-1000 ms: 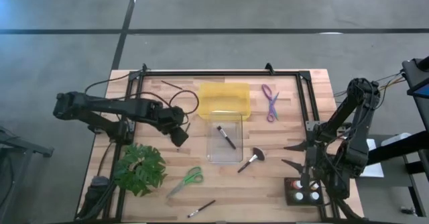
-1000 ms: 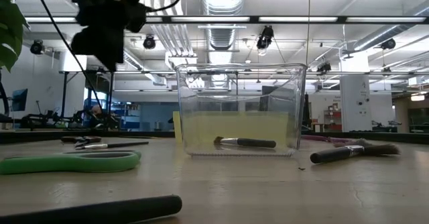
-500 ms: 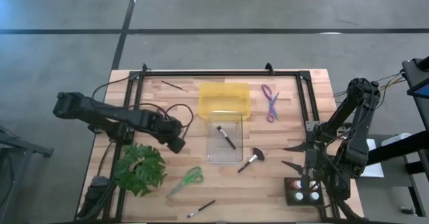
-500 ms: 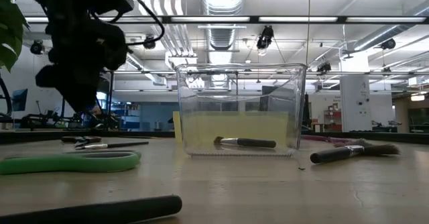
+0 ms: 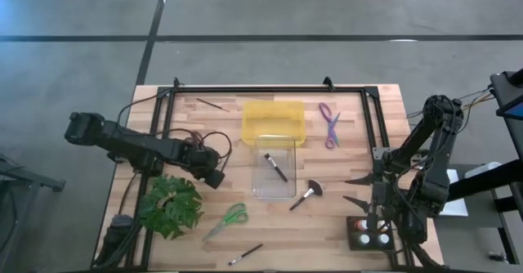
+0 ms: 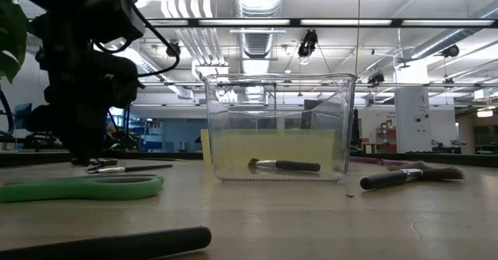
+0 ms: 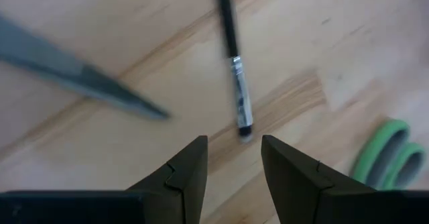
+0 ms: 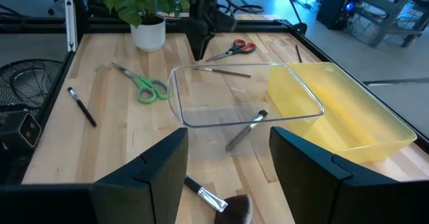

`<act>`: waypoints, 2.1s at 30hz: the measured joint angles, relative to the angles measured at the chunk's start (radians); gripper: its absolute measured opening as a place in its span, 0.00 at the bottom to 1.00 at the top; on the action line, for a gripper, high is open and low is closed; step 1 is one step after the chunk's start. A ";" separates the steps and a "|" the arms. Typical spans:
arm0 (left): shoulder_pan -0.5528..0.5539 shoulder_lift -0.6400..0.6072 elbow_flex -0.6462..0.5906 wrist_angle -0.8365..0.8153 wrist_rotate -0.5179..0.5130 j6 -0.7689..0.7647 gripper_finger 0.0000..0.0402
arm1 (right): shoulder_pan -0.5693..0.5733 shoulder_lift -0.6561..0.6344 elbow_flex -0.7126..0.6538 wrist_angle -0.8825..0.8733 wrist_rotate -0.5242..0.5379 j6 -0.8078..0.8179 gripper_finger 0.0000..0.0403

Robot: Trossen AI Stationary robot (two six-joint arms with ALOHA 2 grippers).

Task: Pick & Place Paint Supplies
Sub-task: Put the silver eyeshadow brush into the transparent bin

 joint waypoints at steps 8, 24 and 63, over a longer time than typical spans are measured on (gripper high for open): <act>0.000 0.000 -0.006 0.030 0.000 -0.026 0.38 | 0.000 0.000 -0.002 0.001 -0.001 0.000 0.52; -0.031 0.066 0.046 0.081 0.062 -0.043 0.26 | 0.000 0.000 -0.002 0.001 -0.004 -0.003 0.52; -0.027 0.386 0.285 -0.230 -0.001 0.106 0.19 | 0.000 0.000 -0.006 -0.004 -0.031 -0.003 0.52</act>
